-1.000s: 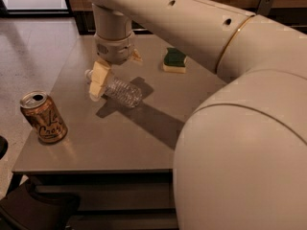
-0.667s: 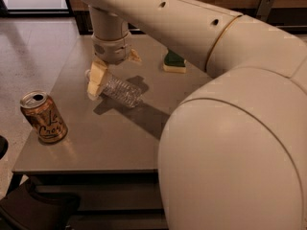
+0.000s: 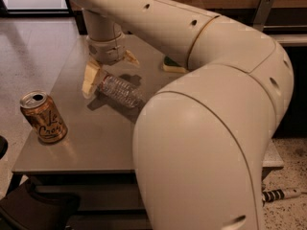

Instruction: Place water bottle upright

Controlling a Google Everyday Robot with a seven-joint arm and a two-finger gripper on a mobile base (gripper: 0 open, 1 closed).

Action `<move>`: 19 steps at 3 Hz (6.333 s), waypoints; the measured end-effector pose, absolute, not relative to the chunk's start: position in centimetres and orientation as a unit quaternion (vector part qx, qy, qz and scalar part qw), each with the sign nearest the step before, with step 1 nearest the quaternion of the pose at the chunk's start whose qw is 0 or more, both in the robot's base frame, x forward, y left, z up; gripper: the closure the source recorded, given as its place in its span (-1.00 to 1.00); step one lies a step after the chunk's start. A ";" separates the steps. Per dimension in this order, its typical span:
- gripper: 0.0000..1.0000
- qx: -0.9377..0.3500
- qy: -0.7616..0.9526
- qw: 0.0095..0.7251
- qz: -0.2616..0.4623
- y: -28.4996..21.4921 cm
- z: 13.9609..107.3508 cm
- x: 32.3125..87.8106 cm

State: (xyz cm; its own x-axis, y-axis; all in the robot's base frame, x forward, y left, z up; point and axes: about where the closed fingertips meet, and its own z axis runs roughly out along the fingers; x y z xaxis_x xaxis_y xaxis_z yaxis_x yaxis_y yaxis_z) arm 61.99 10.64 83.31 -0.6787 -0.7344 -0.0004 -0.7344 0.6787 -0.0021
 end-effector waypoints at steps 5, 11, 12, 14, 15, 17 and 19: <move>1.00 -0.397 0.917 0.023 0.011 12.0 82.3 63.1; 1.00 -0.412 0.854 0.298 0.113 4.7 95.0 65.3; 1.00 -0.451 0.806 0.357 0.140 5.7 96.9 66.6; 1.00 -0.477 0.750 0.415 0.194 8.3 98.0 67.0; 1.00 -0.451 0.746 0.432 0.232 9.6 96.8 65.9; 1.00 -0.414 0.722 0.475 0.286 11.0 94.5 65.7; 1.00 -0.422 0.655 0.546 0.308 11.4 93.5 65.2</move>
Offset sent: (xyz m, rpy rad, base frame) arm 0.0027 0.0035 -0.0029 0.0096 -0.0057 -0.0102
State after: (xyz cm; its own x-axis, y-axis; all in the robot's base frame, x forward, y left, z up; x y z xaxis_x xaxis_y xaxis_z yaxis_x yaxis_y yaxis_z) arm 65.23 11.41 93.52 -0.0478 -0.2159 -0.9752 -0.8888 0.4548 -0.0571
